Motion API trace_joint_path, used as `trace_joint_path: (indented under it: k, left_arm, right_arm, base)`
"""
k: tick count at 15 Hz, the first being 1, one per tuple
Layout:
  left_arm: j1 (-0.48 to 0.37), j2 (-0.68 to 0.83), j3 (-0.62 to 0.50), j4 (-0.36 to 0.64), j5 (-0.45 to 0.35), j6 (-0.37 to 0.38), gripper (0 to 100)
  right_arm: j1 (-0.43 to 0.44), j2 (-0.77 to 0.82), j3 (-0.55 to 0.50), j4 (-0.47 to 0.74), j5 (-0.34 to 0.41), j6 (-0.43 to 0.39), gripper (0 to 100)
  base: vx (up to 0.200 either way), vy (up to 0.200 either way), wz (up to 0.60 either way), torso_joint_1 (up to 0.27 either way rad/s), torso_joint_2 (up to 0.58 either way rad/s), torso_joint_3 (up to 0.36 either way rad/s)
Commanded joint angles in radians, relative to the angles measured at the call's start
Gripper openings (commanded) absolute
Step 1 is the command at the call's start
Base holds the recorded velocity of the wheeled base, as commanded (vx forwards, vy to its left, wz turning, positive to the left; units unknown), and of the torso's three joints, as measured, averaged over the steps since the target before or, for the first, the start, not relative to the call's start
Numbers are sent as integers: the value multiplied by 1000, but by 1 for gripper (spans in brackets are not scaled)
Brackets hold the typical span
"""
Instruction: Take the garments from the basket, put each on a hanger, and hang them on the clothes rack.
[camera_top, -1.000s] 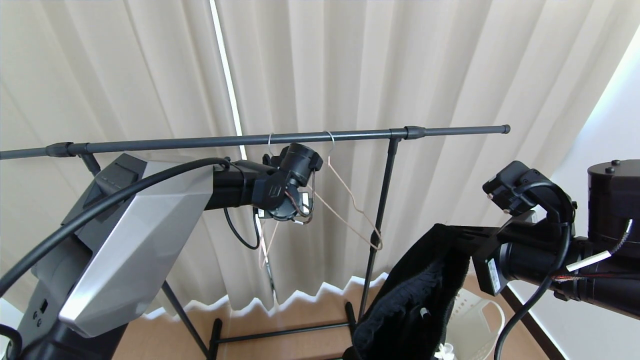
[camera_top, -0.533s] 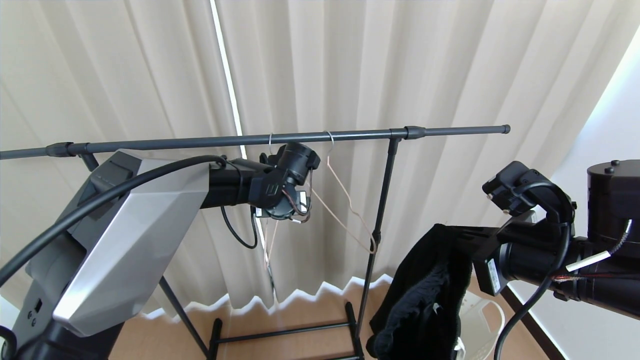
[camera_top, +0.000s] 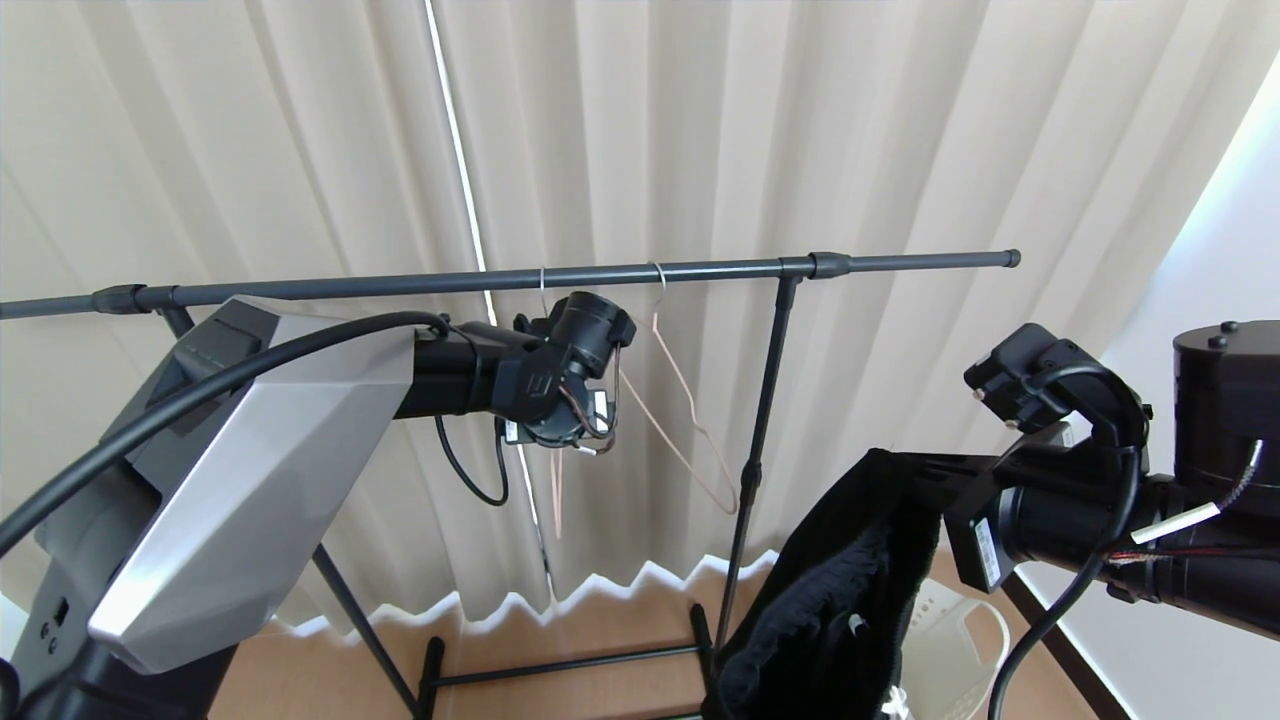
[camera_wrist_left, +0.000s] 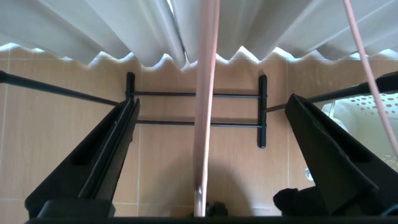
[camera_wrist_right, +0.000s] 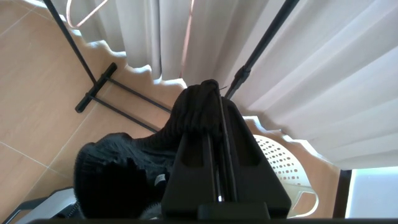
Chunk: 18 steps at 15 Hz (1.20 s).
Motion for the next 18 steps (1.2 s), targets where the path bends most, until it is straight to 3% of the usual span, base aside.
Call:
trace_joint_path:
  k: [1, 2, 15, 18]
  left_arm:
    - [1, -2, -1, 0, -1, 0, 100]
    - [0, -2, -1, 0, -1, 0, 0]
    - [-8, -83, 5, 4, -1, 1, 0]
    - [-31, -169, 78, 1, -1, 1, 0]
  right_arm:
    - [0, 3, 0, 0, 0, 0, 0]
    - [0, 4, 1, 0, 0, 0, 0]
    - [0, 6, 3, 0, 0, 0, 0]
    - [0, 3, 3, 0, 0, 0, 0]
  base:
    - [0, 0, 0, 0, 0, 0]
    - [0, 0, 0, 0, 0, 0]
    - [0, 0, 0, 0, 0, 0]
    - [0, 0, 0, 0, 0, 0]
